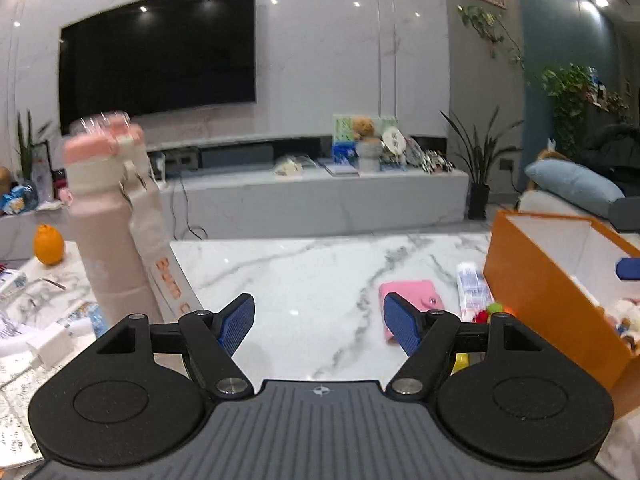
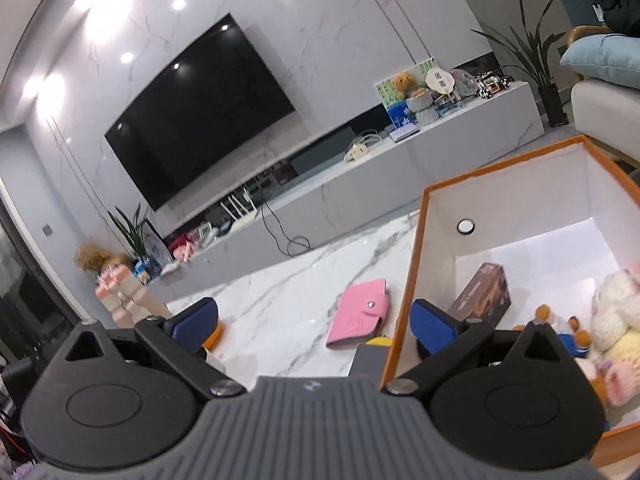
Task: Organize objects
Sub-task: 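Move the right gripper to the pink card wallet and grasp it, then lift the pink wallet with the right gripper while the left grasps the gray block, then lower the pink wallet into the orange box and open the right gripper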
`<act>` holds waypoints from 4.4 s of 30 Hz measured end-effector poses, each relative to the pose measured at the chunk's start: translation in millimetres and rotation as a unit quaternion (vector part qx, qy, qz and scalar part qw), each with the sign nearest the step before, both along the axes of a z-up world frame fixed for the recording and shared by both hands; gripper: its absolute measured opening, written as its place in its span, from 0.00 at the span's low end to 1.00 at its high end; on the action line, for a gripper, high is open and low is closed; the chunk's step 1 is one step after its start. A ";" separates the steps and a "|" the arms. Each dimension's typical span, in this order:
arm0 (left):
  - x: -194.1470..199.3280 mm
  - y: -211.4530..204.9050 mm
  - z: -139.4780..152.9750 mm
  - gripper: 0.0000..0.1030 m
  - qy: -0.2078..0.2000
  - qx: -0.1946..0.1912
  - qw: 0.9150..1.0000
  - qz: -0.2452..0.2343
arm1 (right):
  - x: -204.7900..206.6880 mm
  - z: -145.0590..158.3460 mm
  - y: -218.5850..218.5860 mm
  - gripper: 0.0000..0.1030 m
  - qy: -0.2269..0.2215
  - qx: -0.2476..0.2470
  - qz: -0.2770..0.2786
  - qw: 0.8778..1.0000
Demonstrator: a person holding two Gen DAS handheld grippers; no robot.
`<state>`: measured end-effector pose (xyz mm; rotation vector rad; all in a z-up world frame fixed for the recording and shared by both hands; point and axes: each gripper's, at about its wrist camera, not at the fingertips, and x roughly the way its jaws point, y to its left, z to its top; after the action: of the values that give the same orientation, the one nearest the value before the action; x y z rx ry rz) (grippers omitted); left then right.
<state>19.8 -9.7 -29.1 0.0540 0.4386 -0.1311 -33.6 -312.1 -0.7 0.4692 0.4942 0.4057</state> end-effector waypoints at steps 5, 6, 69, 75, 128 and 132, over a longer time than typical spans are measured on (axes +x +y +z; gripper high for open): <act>10.5 13.7 -3.9 0.82 0.026 -0.029 0.999 -0.002 | 4.1 0.8 22.0 0.99 -0.005 -0.032 0.020 0.999; 7.9 16.7 -4.5 0.82 0.024 -0.033 0.999 -0.003 | 3.5 0.9 26.0 0.99 -0.007 -0.040 0.025 0.999; 24.5 34.7 -0.5 0.82 0.067 -0.072 0.995 -0.005 | 217.4 -46.6 151.8 0.75 0.270 -0.195 0.007 0.943; 26.9 35.6 -4.9 0.82 0.079 -0.069 0.994 -0.010 | 162.9 5.8 116.4 0.75 0.234 -0.103 -0.027 0.967; 116.8 -51.9 -133.1 0.38 0.374 -0.405 0.798 -0.245 | -29.1 0.8 -63.2 0.76 0.148 0.093 -0.135 0.975; 109.5 -52.8 -117.9 0.38 0.340 -0.368 0.832 -0.240 | -29.1 -0.1 -64.1 0.76 0.149 0.088 -0.136 0.975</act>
<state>129.3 -62.5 -147.0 -0.6733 1.0600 -0.8299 -62.7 -376.2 -0.8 0.7668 0.6774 0.1129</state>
